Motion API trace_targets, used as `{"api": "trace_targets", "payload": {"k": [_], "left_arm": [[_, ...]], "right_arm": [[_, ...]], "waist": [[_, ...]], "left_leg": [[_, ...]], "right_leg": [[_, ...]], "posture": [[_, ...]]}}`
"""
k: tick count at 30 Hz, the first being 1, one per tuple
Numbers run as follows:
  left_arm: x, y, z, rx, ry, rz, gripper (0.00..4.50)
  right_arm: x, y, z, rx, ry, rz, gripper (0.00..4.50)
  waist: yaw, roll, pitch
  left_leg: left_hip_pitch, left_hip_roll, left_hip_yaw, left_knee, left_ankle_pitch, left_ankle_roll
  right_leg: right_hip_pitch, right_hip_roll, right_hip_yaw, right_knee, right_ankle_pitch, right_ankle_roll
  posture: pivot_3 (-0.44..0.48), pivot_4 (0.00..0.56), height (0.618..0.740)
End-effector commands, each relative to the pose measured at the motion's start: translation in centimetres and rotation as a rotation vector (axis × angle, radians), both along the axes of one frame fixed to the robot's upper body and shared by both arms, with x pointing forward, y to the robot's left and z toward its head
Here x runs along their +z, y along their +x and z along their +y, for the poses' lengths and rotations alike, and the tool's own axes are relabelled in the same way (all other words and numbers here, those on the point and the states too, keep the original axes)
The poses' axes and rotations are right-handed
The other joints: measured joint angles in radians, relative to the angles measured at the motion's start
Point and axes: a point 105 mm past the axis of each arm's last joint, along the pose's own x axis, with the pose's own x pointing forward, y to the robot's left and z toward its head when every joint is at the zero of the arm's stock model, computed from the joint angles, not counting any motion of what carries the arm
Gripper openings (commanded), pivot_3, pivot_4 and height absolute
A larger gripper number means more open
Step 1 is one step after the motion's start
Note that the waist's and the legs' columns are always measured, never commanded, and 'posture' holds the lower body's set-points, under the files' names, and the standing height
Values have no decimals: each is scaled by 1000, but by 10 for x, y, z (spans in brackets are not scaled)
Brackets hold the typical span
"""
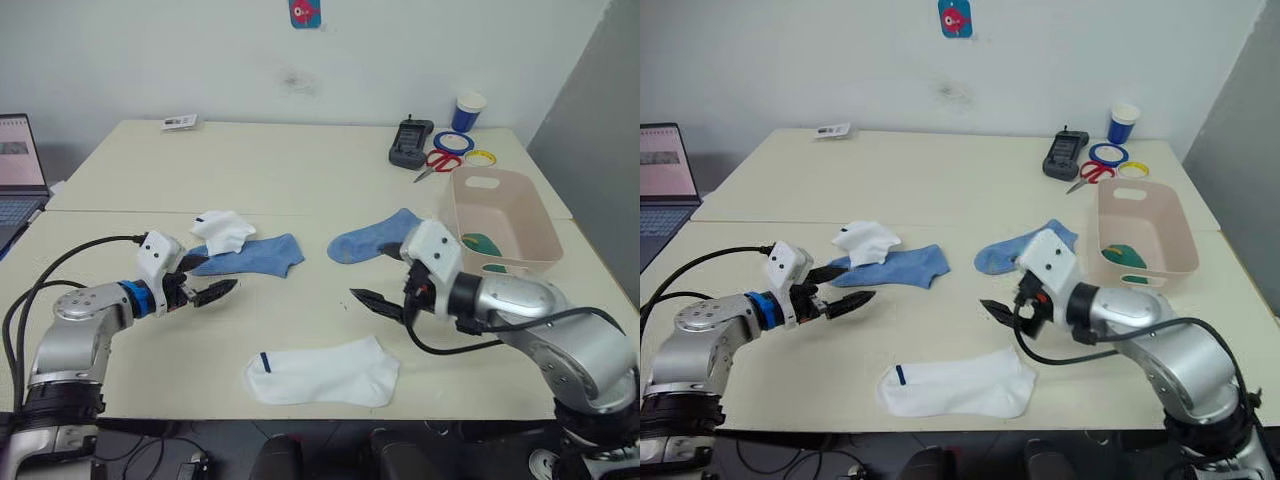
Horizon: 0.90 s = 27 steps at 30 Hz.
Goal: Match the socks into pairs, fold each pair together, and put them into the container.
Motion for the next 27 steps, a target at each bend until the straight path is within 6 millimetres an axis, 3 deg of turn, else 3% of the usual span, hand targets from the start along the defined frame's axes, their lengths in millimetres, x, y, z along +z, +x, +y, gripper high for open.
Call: {"api": "trace_targets", "payload": {"k": [1,10,14,19,24,27], "left_arm": [[17,23,4,87,38,-126,4475],[19,75,-29,113,42,-166,4475],[9,86,-35,124,112,-128,3590],[7,90,-30,158,142,-131,1924],[19,89,-21,225,89,-175,222],[36,87,-16,270,36,-228,42]], "right_arm": [[9,5,5,-17,9,-48,4500],[10,5,19,27,-11,-62,4500],[10,5,20,23,-14,-60,4500],[10,4,18,5,-11,-60,4500],[10,5,16,-15,-5,-63,4500],[9,5,16,-17,-5,-64,4500]], "waist": [[2,0,0],[6,-2,-1],[0,-2,-1],[0,-2,0],[1,-2,0],[1,-2,0]], "left_leg": [[0,0,1,0,0,0],[-2,-2,2,1,0,0],[-2,-2,3,1,0,0],[-2,-1,2,0,0,0],[-2,-1,2,1,0,0],[-2,-1,3,1,0,0]], "right_leg": [[0,0,0,0,0,0],[0,-1,-2,0,1,2],[0,0,-2,0,1,2],[0,1,-3,0,1,2],[0,0,-2,0,1,2],[0,-1,-2,0,1,2]], "posture": [[0,150,732],[0,150,732],[0,150,732],[0,150,732],[0,150,732],[0,150,732]]}}
